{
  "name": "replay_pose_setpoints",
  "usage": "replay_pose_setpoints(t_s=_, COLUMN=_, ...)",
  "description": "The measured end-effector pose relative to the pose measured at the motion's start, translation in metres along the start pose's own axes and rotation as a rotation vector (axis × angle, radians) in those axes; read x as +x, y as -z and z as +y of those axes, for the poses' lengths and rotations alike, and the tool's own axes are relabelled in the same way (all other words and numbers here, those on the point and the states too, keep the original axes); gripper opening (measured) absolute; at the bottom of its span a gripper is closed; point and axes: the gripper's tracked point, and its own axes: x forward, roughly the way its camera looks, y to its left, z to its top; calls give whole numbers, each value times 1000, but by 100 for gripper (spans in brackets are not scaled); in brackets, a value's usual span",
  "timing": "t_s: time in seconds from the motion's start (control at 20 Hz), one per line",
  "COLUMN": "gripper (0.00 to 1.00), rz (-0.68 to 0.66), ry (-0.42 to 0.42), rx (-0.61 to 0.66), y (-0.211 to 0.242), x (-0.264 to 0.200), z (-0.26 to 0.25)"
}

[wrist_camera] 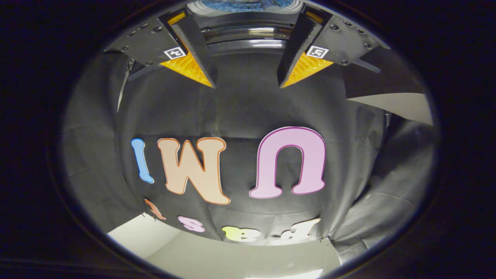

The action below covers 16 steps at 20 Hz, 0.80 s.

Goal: Put the clothes into the washing machine and then close the washing machine lid.

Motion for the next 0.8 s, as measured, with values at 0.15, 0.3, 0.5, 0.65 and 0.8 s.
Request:
replay_pose_setpoints(t_s=0.15, gripper=97, rz=3, ry=-7, rx=-7, y=0, x=0, z=1)
replay_pose_setpoints(t_s=0.3, gripper=97, rz=-5, ry=-9, rx=-5, y=-2, x=0, z=1)
replay_pose_setpoints(t_s=0.5, gripper=97, rz=-14, ry=-11, rx=0, y=-1, x=0, z=2)
replay_pose_setpoints(t_s=0.65, gripper=97, rz=-21, ry=-11, rx=3, y=-3, x=1, z=2)
replay_pose_setpoints(t_s=0.8, gripper=97, rz=-18, ry=-19, rx=1, y=-3, x=0, z=2)
